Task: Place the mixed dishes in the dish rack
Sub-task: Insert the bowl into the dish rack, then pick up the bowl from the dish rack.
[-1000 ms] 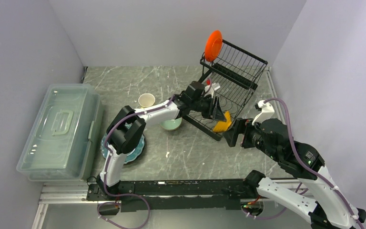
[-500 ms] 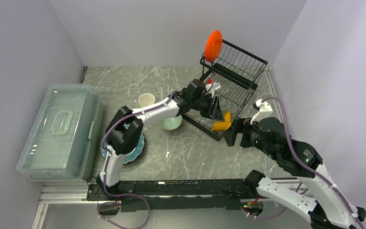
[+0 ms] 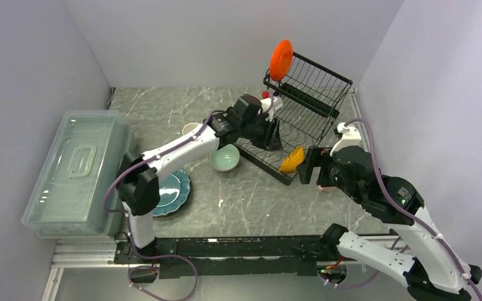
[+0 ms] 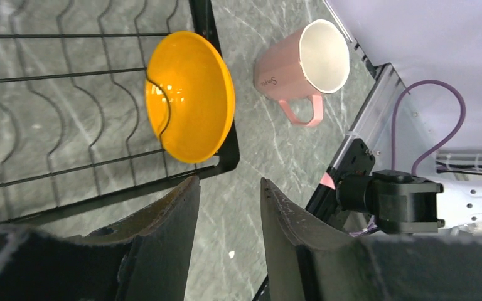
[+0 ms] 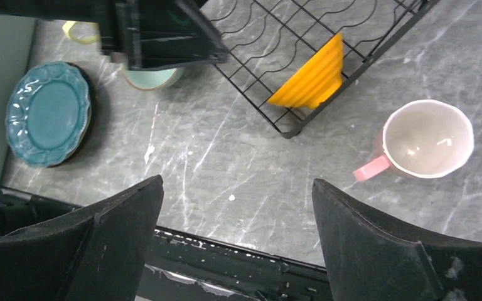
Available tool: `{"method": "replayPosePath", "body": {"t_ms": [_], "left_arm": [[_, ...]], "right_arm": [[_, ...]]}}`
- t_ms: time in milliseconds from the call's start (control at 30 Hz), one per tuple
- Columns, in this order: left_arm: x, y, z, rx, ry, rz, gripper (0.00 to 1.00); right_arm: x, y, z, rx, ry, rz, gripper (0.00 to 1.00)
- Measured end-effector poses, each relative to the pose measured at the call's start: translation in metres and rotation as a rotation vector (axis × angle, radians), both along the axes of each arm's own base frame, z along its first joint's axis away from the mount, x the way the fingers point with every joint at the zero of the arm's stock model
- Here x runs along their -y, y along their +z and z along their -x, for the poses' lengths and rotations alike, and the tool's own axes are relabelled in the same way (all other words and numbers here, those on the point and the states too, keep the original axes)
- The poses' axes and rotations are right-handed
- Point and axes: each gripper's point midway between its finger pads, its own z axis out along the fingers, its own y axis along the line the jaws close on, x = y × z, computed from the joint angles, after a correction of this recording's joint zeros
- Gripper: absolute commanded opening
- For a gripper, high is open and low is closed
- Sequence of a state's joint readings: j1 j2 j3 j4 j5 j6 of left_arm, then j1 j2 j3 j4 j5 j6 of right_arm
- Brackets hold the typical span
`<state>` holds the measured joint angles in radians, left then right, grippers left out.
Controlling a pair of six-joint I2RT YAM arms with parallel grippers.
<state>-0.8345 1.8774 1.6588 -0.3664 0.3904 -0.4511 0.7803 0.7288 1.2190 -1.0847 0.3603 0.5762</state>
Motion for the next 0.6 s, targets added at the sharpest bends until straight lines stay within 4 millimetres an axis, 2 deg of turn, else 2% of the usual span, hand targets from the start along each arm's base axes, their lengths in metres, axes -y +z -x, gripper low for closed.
{"method": "replayPosePath", "body": {"t_ms": [200, 400, 600], "left_arm": [[-0.044, 0.036, 0.008, 0.129, 0.071, -0.051, 0.46], [-0.106, 0.047, 0.033, 0.215, 0.144, -0.128, 0.46], [-0.165, 0.052, 0.063, 0.302, 0.198, -0.157, 0.48]], "right_arm": [[0.005, -0.007, -0.007, -0.038, -0.045, 0.077, 0.9], [0.007, -0.029, -0.018, -0.125, -0.095, 0.199, 0.91], [0.0, -0.052, -0.04, -0.217, -0.142, 0.31, 0.88]]}}
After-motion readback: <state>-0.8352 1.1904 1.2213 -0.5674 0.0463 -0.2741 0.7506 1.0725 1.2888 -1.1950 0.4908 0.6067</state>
